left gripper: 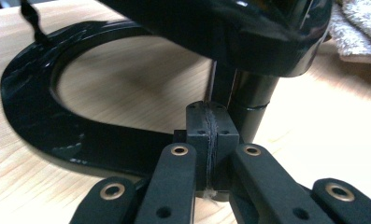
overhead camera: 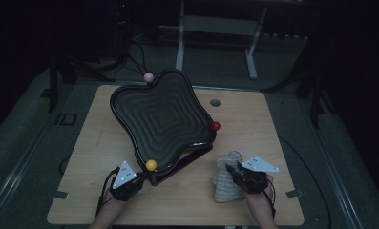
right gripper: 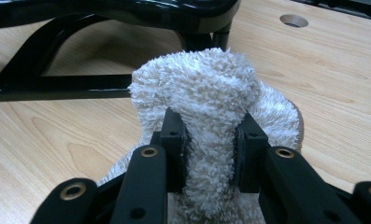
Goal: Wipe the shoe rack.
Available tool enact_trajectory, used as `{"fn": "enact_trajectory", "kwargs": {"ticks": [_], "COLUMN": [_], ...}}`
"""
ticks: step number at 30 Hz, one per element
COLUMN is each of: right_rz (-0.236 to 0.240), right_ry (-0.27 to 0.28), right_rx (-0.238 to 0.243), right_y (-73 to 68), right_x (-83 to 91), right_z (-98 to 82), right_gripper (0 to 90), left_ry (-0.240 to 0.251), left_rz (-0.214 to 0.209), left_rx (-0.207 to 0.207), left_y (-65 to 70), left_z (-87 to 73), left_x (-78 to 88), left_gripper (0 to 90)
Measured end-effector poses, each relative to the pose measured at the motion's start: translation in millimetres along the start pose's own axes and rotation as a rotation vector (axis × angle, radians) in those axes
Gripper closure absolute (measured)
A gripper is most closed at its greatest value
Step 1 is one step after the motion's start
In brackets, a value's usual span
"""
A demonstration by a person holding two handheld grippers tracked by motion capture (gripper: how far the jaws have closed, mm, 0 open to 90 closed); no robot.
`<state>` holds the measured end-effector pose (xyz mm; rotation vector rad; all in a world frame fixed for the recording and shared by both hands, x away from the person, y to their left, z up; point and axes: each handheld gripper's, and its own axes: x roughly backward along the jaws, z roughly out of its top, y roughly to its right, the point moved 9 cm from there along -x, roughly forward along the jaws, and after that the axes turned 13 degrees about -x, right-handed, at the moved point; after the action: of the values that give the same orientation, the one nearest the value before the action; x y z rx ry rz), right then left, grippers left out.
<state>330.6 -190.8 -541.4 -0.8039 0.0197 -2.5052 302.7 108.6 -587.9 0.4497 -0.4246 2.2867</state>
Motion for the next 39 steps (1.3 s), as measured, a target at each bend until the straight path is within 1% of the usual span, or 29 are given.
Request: {"fn": "enact_trajectory", "kwargs": {"ticks": [1, 3, 4, 8, 10, 11, 12, 13, 14, 18, 21, 23, 24, 25, 26, 27, 28, 31, 33, 35, 36, 37, 39], "right_rz": [0.0, 0.0, 0.0, 0.005, 0.007, 0.007, 0.007, 0.009, 0.01, 0.009, 0.012, 0.016, 0.018, 0.019, 0.02, 0.02, 0.021, 0.021, 0.02, 0.021, 0.023, 0.025, 0.026], "right_ry": [0.003, 0.009, 0.012, 0.019, 0.021, 0.022, 0.026, 0.027, 0.029, 0.036, 0.042, 0.043, 0.045, 0.045, 0.047, 0.047, 0.05, 0.052, 0.054, 0.053, 0.054, 0.057, 0.057], "right_rx": [-0.002, -0.004, -0.006, -0.005, -0.006, -0.006, -0.006, -0.009, -0.009, -0.013, -0.013, -0.012, -0.011, -0.01, -0.009, -0.011, -0.012, -0.014, -0.014, -0.015, -0.015, -0.013, -0.009], "right_y": [-0.2, 0.2, 0.0, -2.0, -3.0, -3.3, -3.5, -3.9, -4.0, -4.4, -5.2, -6.3, -6.9, -7.4, -7.8, -7.9, -8.2, -7.6, -7.3, -7.7, -8.1, -8.5, -9.8], "right_x": [0.8, 3.2, 4.4, 8.0, 9.3, 10.4, 10.9, 12.0, 12.6, 14.8, 15.9, 16.4, 16.6, 16.8, 17.2, 17.6, 18.2, 19.3, 19.9, 20.3, 20.8, 21.6, 23.2], "right_z": [0.3, 1.4, 1.8, 2.9, 3.3, 3.5, 3.9, 4.1, 4.3, 5.3, 6.3, 6.9, 7.2, 7.5, 7.9, 8.0, 8.4, 8.7, 9.1, 9.2, 9.5, 9.9, 10.3], "right_gripper": [70.5, 70.5, 70.5, 70.5, 70.5, 70.5, 70.5, 70.5, 70.5, 70.5, 70.5, 70.5, 70.5, 70.5, 70.5, 70.5, 70.5, 70.5, 70.5, 70.5, 70.5, 70.5, 70.5], "left_ry": [0.007, 0.008, 0.012, 0.02, 0.017, 0.019, 0.023, 0.02, 0.02, 0.014, 0.015, 0.015, 0.014, 0.009, 0.011, 0.011, 0.011, 0.017, 0.02, 0.016, 0.015, 0.007, 0.002], "left_rz": [-0.001, -0.019, -0.019, -0.048, -0.064, -0.064, -0.075, -0.082, -0.082, -0.101, -0.108, -0.131, -0.135, -0.153, -0.16, -0.167, -0.176, -0.19, -0.189, -0.19, -0.192, -0.187, -0.172], "left_rx": [-0.004, -0.011, -0.014, -0.025, -0.031, -0.034, -0.029, -0.034, -0.042, -0.05, -0.067, -0.07, -0.08, -0.081, -0.082, -0.095, -0.099, -0.108, -0.112, -0.105, -0.1, -0.092, -0.066], "left_y": [2.4, 8.5, 10.6, 22.9, 28.2, 29.8, 32.8, 34.3, 37.1, 46.0, 53.6, 60.1, 63.5, 68.0, 70.7, 75.8, 79.3, 86.4, 88.6, 87.7, 86.6, 84.5, 77.6], "left_z": [2.3, 6.3, 8.0, 16.1, 18.7, 19.7, 21.1, 21.5, 22.6, 26.1, 31.0, 34.4, 36.1, 38.0, 39.5, 42.3, 44.0, 48.2, 49.3, 47.1, 44.7, 41.2, 33.7], "left_x": [-1.6, -5.6, -7.1, -15.0, -18.0, -18.7, -20.3, -20.9, -22.4, -28.9, -34.5, -39.1, -41.5, -44.4, -45.9, -48.4, -49.8, -53.1, -53.7, -51.2, -48.5, -45.4, -36.8], "left_gripper": [89.1, 89.1, 89.1, 89.1, 89.1, 89.1, 89.1, 89.1, 89.1, 89.1, 89.1, 89.1, 89.1, 89.1, 89.1, 89.1, 89.0, 89.0, 88.8, 87.9, 85.5, 85.2, 81.2]}}
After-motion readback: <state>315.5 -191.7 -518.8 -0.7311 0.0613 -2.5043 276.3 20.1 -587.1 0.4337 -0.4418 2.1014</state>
